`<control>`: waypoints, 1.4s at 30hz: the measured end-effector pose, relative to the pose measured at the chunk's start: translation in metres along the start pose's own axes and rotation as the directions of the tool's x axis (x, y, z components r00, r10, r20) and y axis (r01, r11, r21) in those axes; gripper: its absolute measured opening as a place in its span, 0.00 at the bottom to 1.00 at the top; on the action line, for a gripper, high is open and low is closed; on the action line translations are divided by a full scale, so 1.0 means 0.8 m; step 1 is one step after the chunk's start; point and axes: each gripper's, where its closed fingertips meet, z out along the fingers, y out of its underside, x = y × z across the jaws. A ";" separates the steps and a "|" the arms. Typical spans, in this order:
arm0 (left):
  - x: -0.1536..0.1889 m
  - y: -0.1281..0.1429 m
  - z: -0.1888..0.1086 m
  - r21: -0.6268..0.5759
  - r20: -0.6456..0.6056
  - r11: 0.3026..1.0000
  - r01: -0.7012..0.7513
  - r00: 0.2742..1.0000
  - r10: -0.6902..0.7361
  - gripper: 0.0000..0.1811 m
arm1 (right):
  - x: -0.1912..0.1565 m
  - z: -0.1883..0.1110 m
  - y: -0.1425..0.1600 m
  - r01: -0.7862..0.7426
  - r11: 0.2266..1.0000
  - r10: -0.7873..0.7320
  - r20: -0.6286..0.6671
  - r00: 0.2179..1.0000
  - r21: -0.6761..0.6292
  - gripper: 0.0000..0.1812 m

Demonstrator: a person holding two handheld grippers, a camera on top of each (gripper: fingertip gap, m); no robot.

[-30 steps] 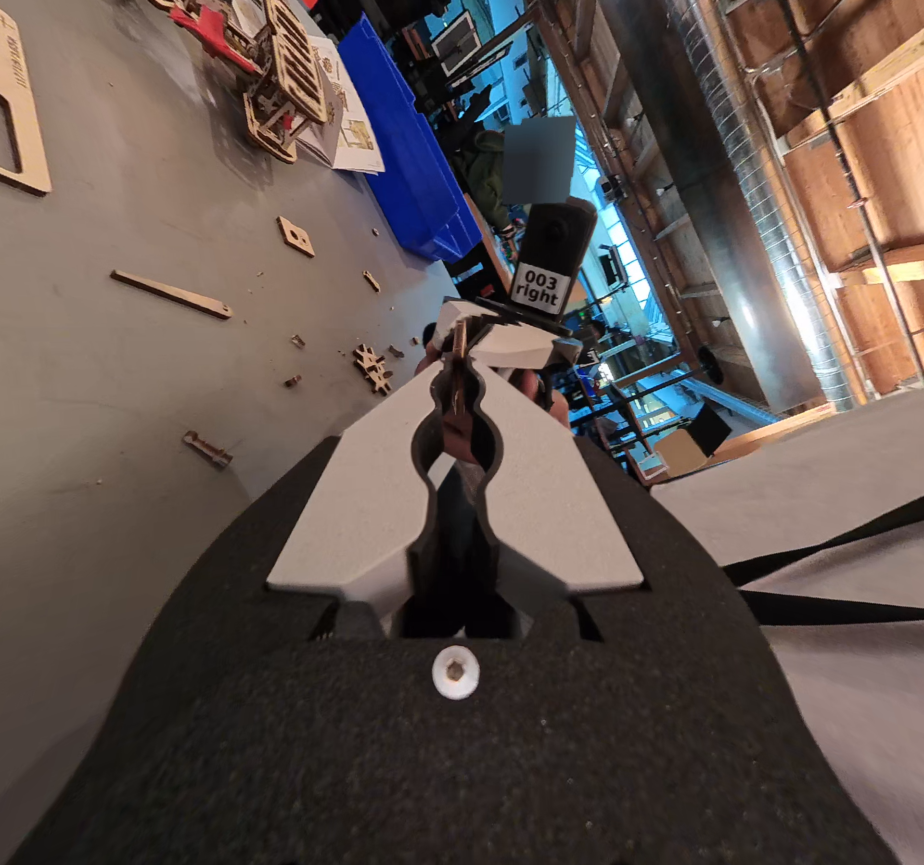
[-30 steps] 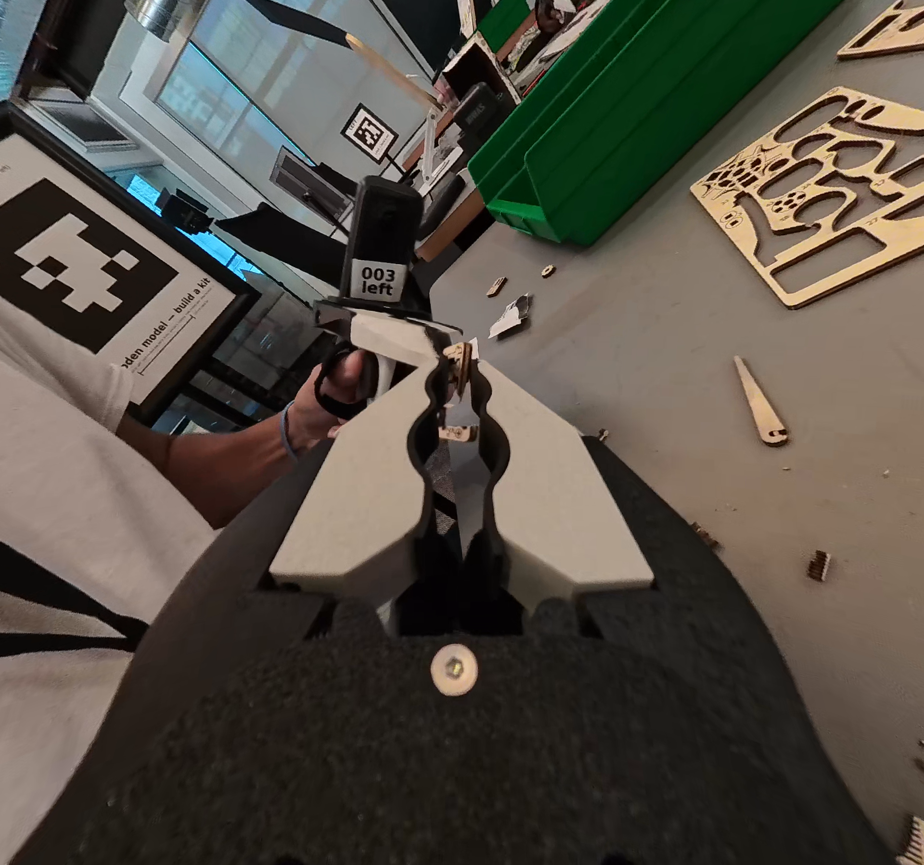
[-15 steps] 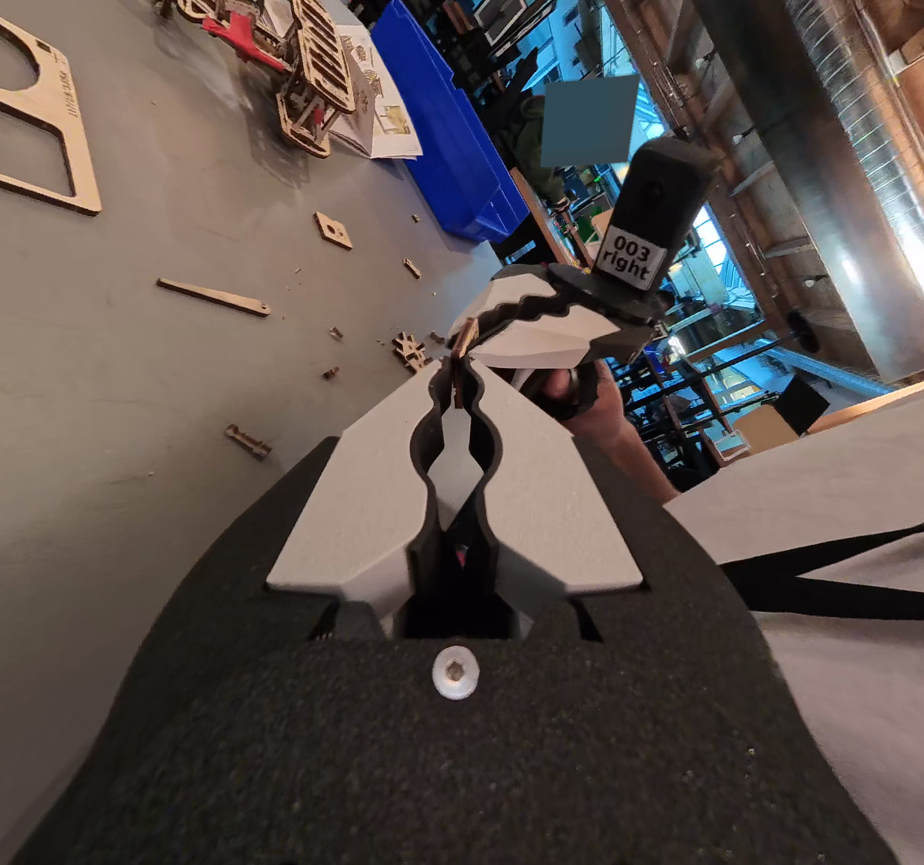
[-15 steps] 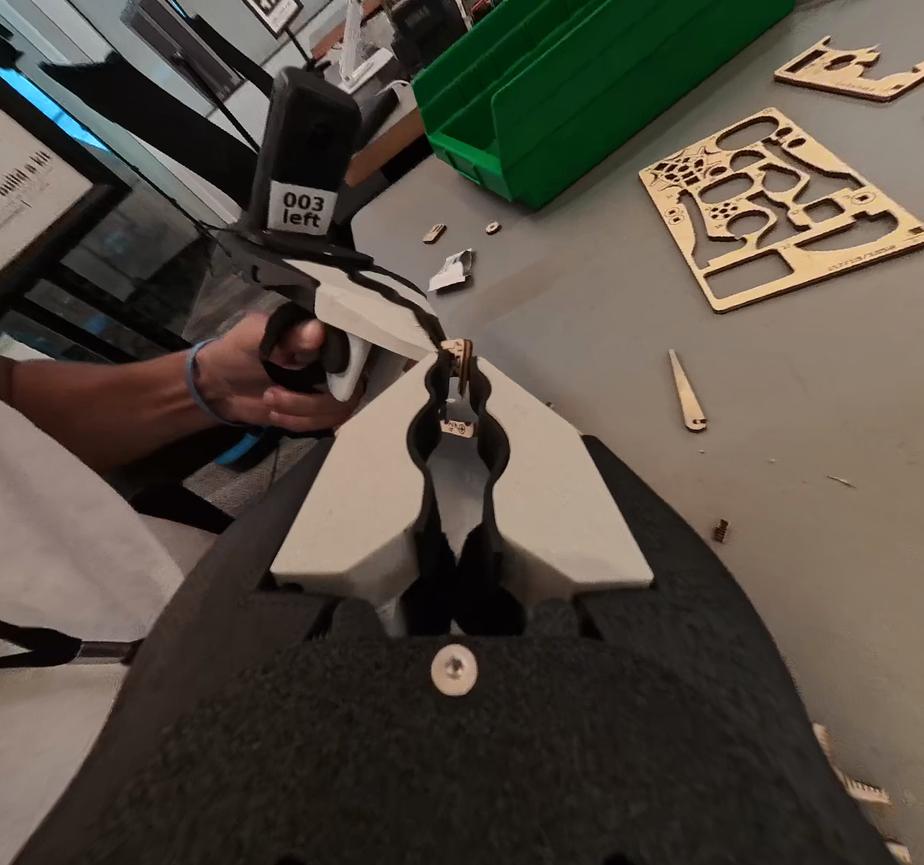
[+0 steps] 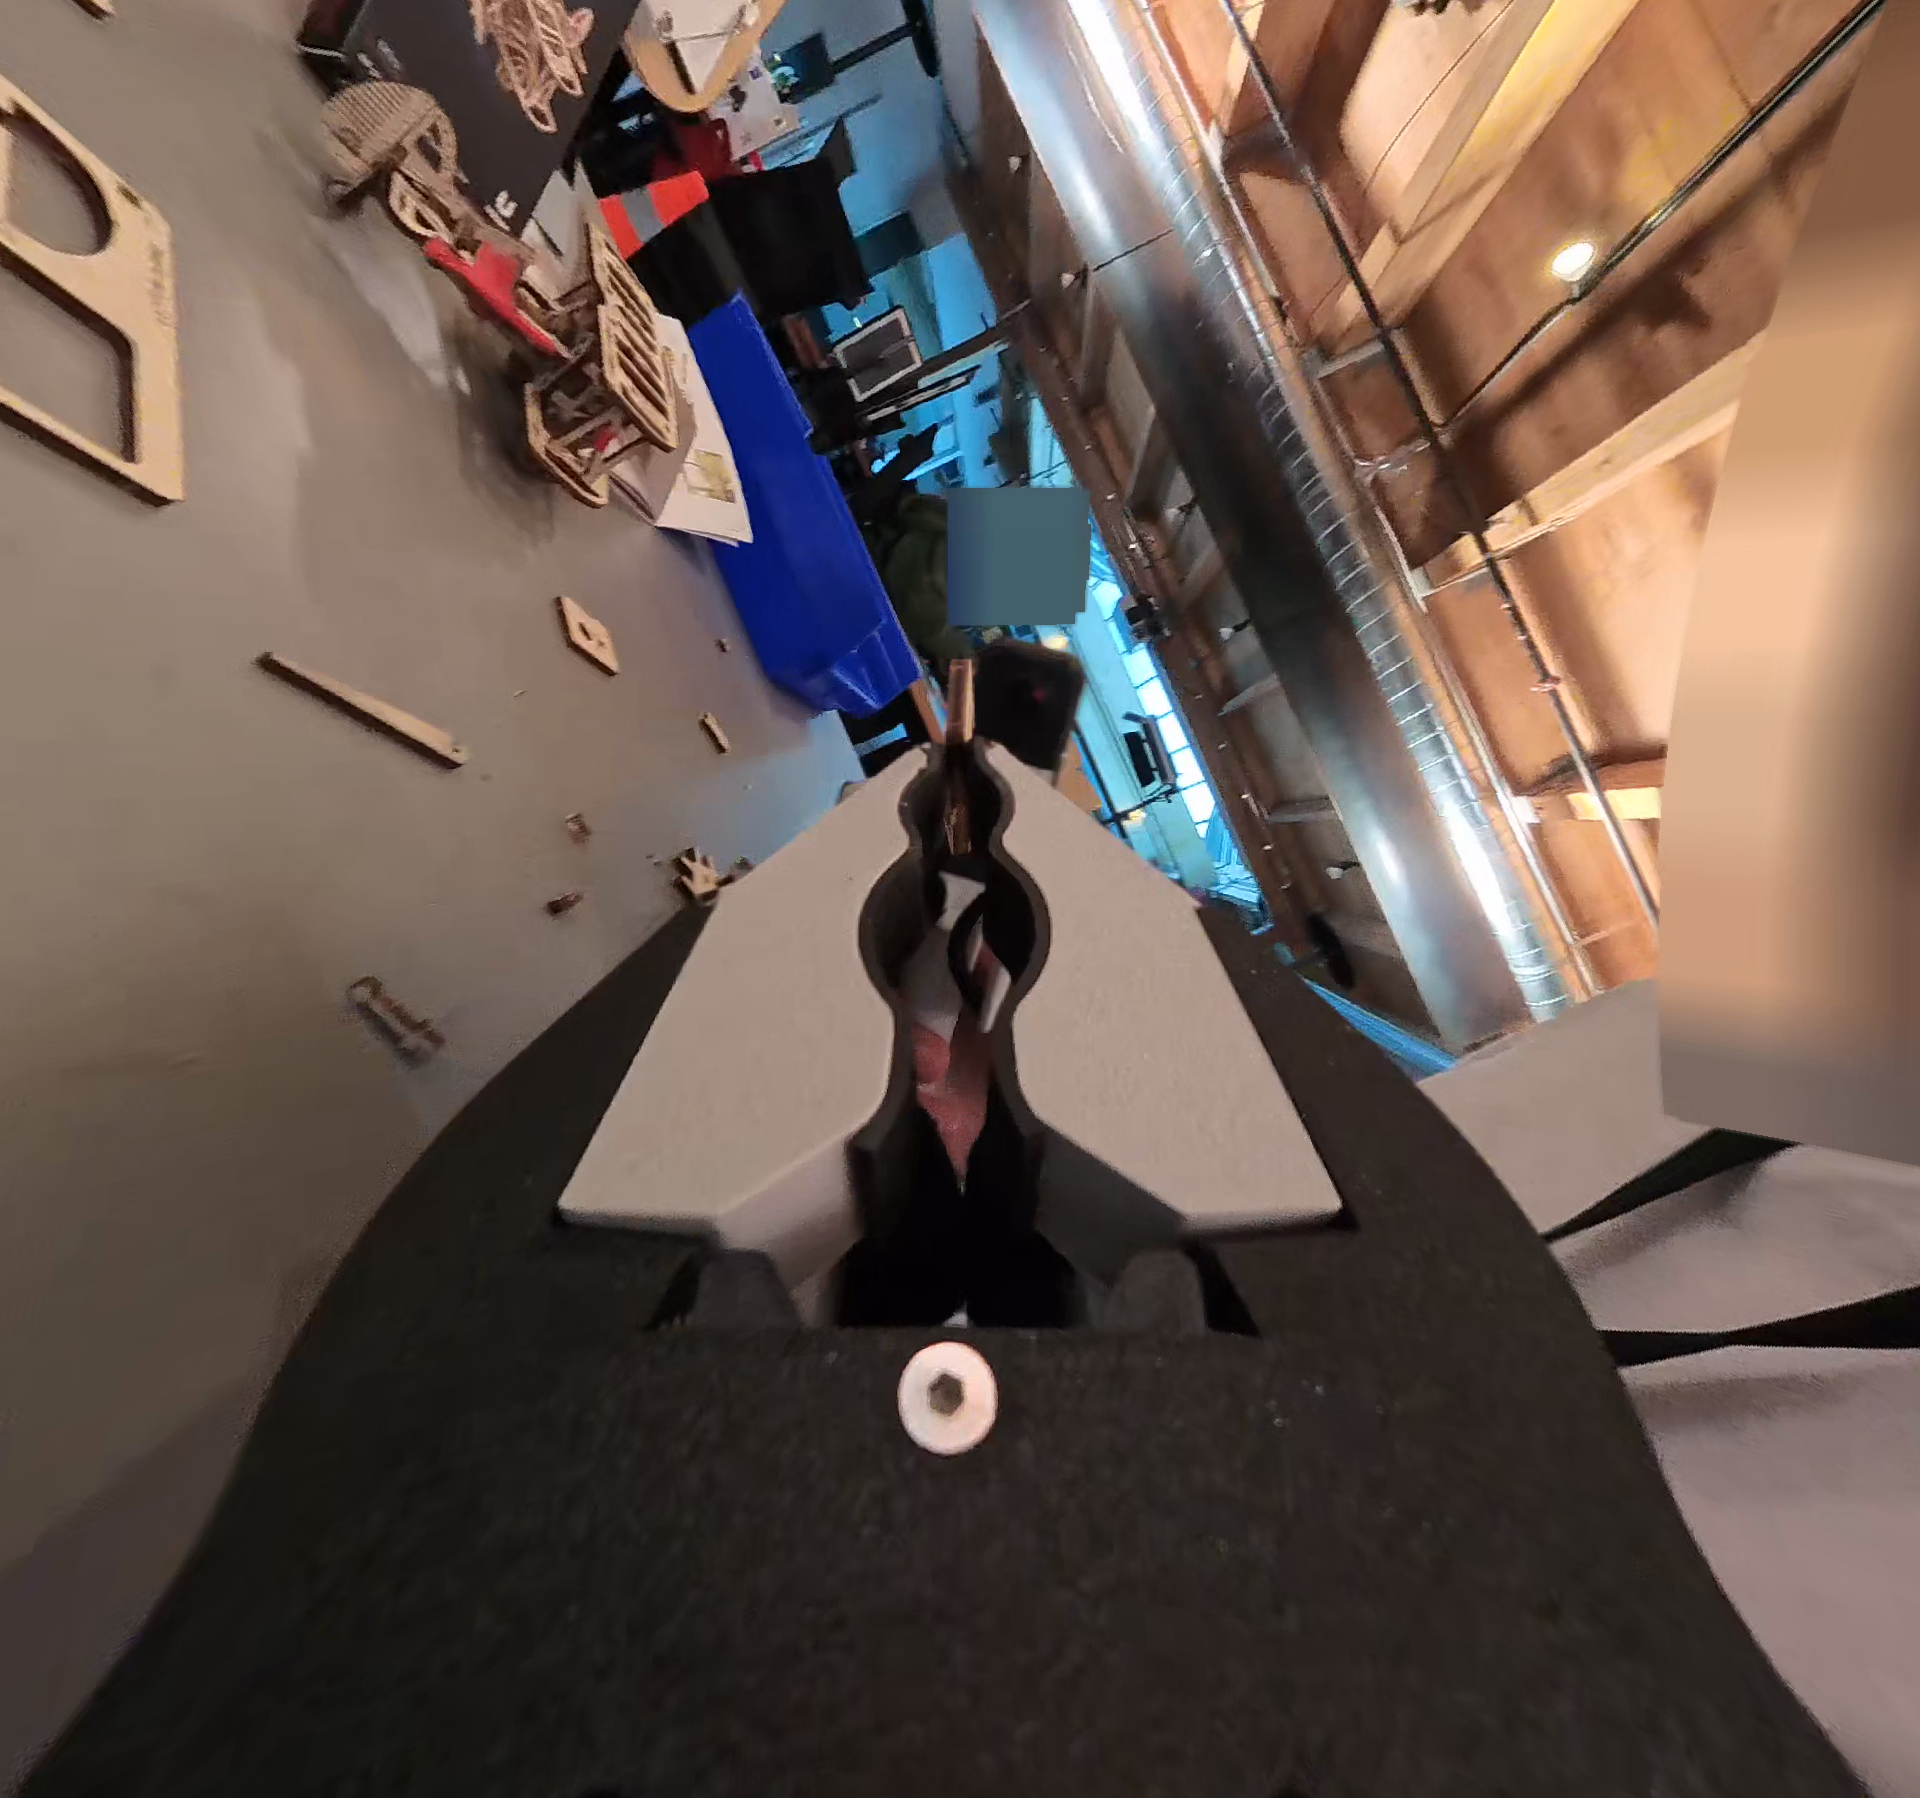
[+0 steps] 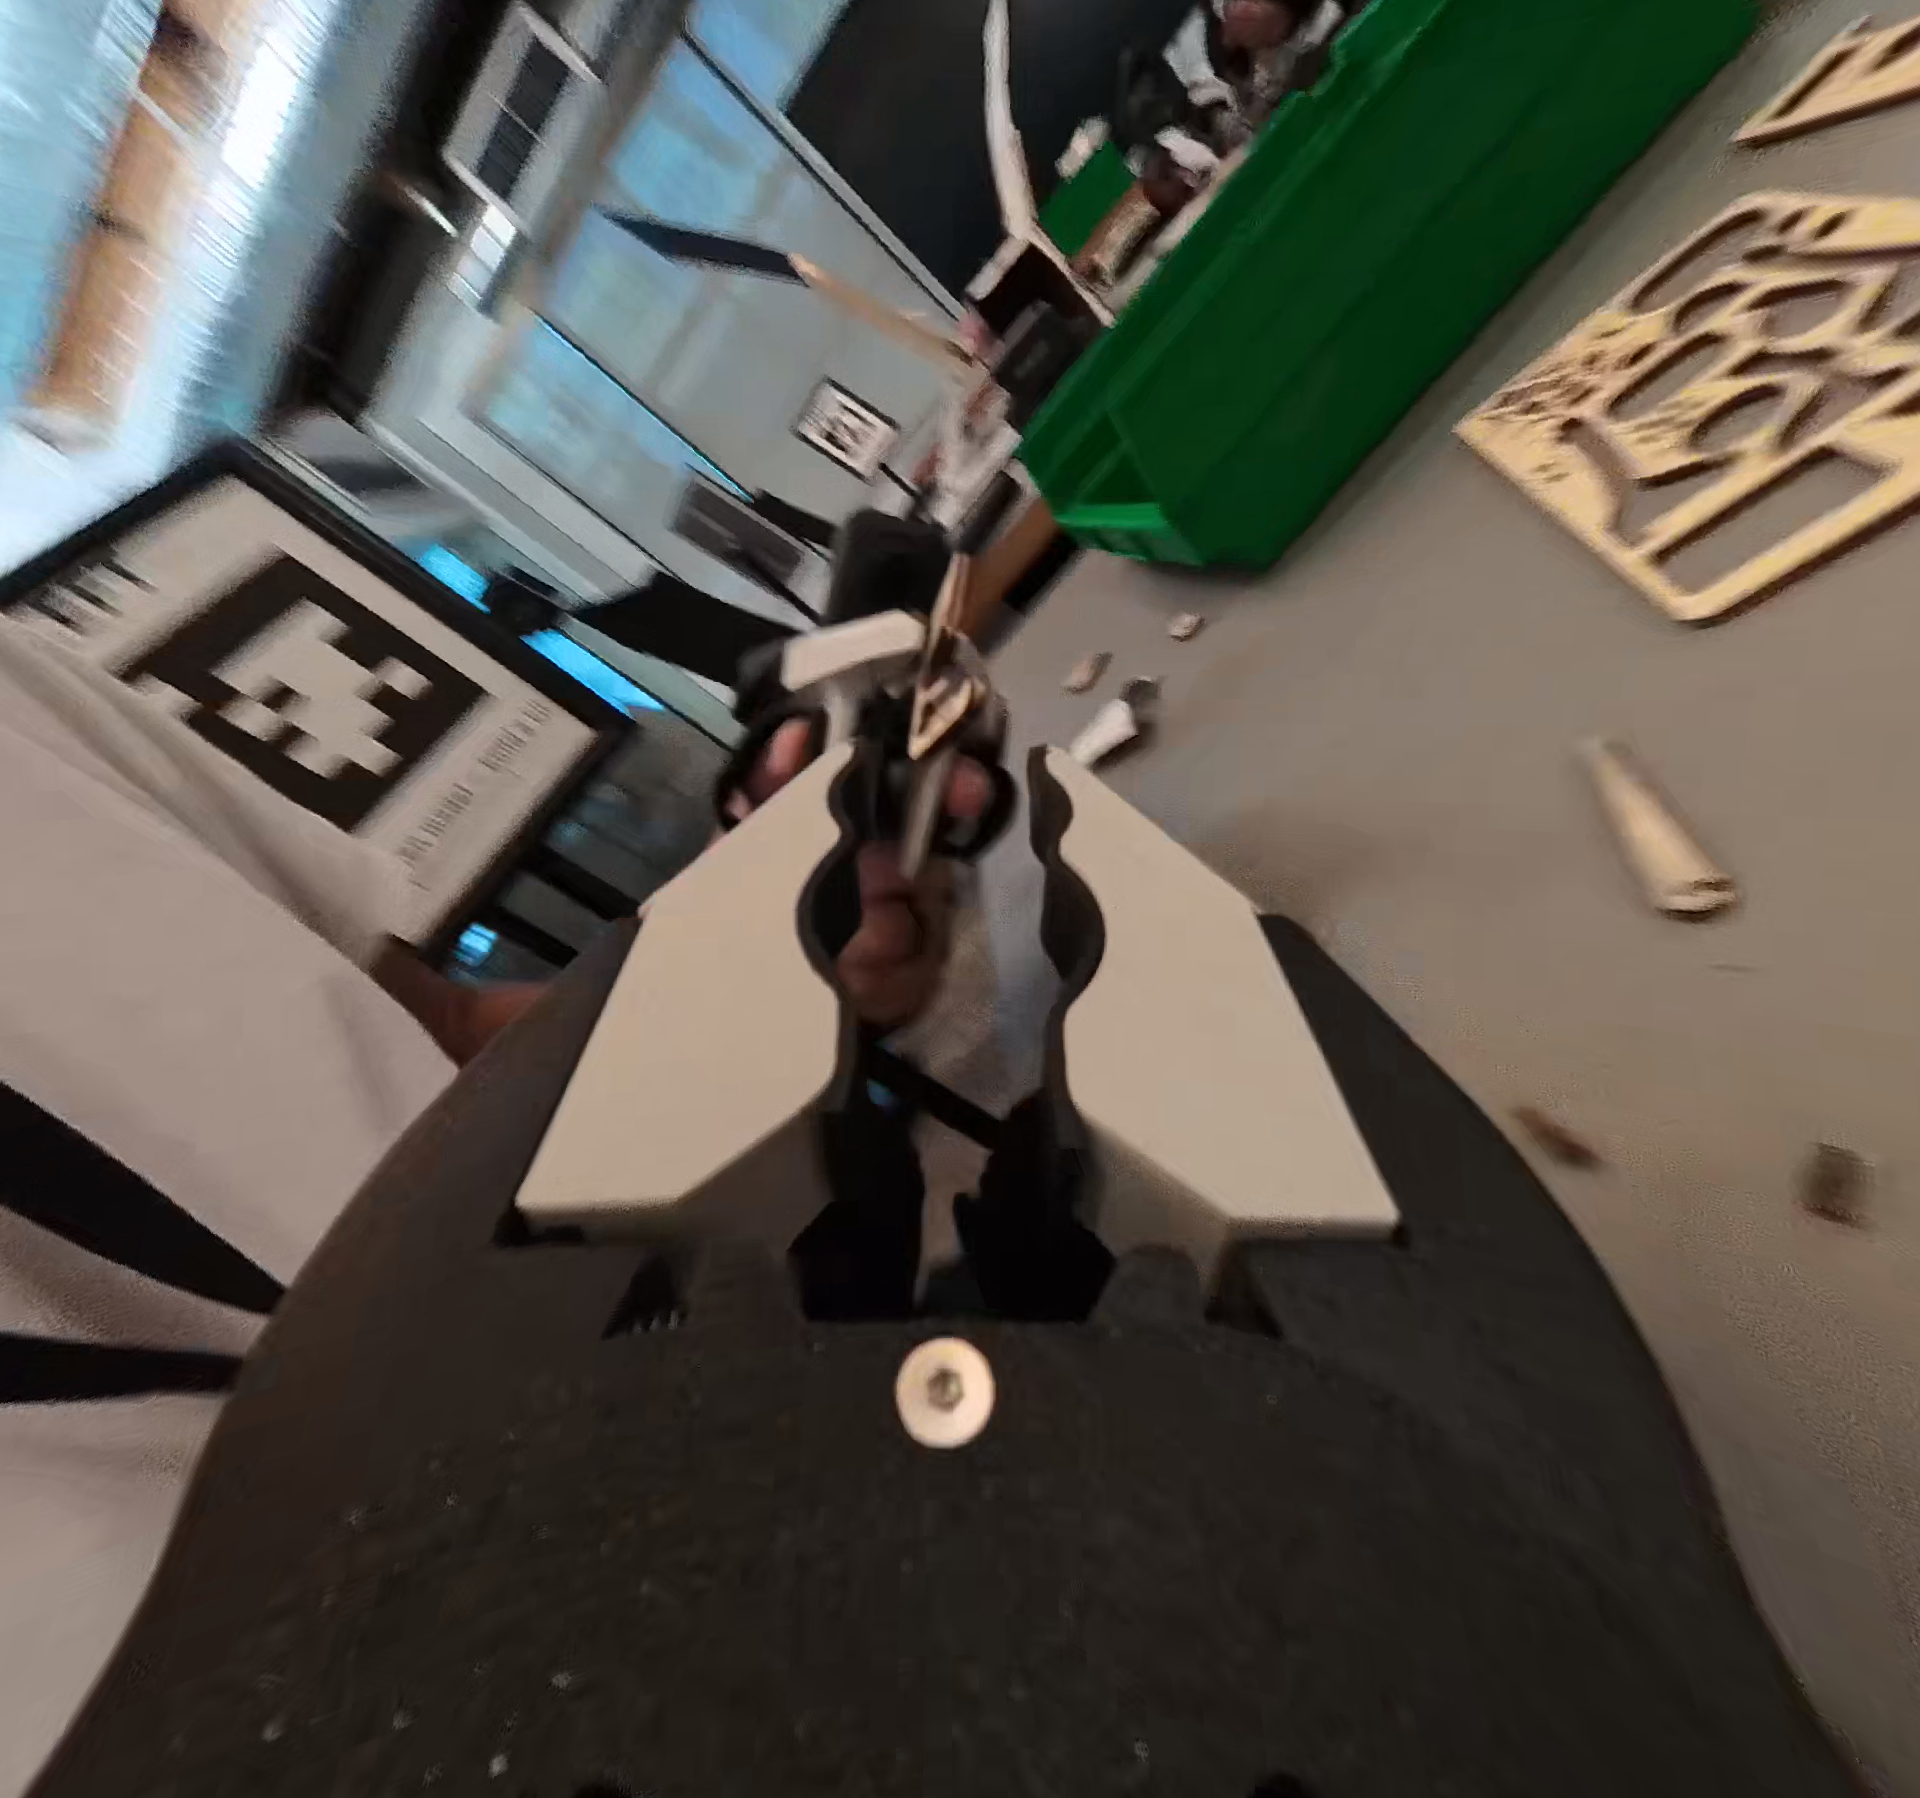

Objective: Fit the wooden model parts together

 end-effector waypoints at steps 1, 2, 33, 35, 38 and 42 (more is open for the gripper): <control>0.004 0.001 0.003 0.001 -0.019 1.000 0.004 1.000 -0.004 0.00 | -0.006 0.007 -0.001 -0.055 0.998 0.054 0.041 0.998 0.033 0.16; 0.009 0.001 0.005 0.003 -0.036 1.000 -0.004 0.999 0.004 0.00 | -0.011 0.012 -0.002 -0.100 0.994 0.096 0.080 0.992 0.053 0.16; 0.008 0.062 -0.003 -0.585 -0.044 0.659 -0.473 0.830 0.556 0.02 | -0.023 -0.021 0.055 -0.098 0.861 0.120 0.011 0.993 -0.498 0.01; 0.007 0.059 -0.001 -0.576 -0.029 0.665 -0.476 0.825 0.565 0.02 | -0.021 -0.020 0.052 -0.099 0.868 0.118 0.009 0.993 -0.486 0.01; 0.006 0.042 0.007 -0.494 0.038 0.771 -0.403 0.875 0.482 0.01 | -0.012 -0.014 0.031 -0.072 0.926 0.079 0.002 0.997 -0.371 0.03; 0.007 0.014 0.016 -0.255 0.096 0.945 -0.205 0.967 0.236 0.00 | -0.013 -0.006 0.000 -0.077 0.989 0.081 0.030 0.996 -0.128 0.12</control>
